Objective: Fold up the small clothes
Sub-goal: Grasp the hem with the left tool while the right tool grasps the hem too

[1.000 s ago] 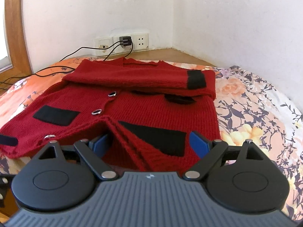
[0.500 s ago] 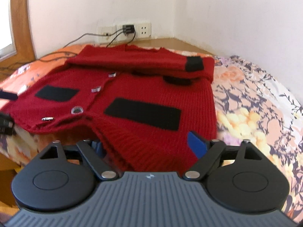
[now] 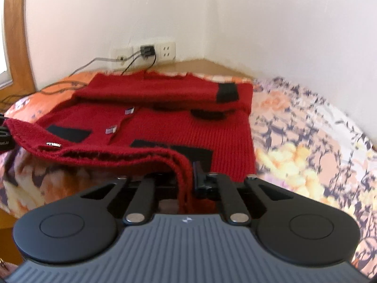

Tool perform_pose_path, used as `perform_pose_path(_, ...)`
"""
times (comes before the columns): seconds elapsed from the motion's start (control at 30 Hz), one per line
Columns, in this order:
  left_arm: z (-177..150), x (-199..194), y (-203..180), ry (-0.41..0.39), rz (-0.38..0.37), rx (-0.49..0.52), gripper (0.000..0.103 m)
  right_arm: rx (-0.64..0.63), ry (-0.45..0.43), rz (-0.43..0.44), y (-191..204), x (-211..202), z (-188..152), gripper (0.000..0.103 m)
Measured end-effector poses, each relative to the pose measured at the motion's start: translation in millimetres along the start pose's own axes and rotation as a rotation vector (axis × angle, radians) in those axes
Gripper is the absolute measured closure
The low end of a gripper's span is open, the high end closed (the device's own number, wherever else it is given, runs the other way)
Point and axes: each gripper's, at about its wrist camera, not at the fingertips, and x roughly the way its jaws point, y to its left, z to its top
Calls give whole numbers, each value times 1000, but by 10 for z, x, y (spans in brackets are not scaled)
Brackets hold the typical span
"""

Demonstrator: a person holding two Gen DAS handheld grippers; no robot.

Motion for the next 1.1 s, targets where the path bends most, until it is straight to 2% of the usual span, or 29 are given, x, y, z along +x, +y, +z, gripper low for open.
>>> perform_pose_path(0.3, 363, 12, 199, -110, -17, -42, 94, 45, -103, -44, 8, 88, 409, 96)
perform_pose_path(0.5, 587, 171, 330, -160, -37, -56, 94, 87, -138, -63, 8, 243, 659, 96)
perform_pose_path(0.77, 854, 297, 475, -205, -51, -66, 94, 76, -201, -114, 60, 406, 994, 96)
perform_pose_path(0.93, 1056, 355, 528, -252, -22, -68, 94, 49, -247, -127, 50, 519, 1245, 96)
perform_pose_path(1.1, 1260, 436, 586, -265, 6, -98, 94, 32, -275, -117, -14, 673, 1489, 96)
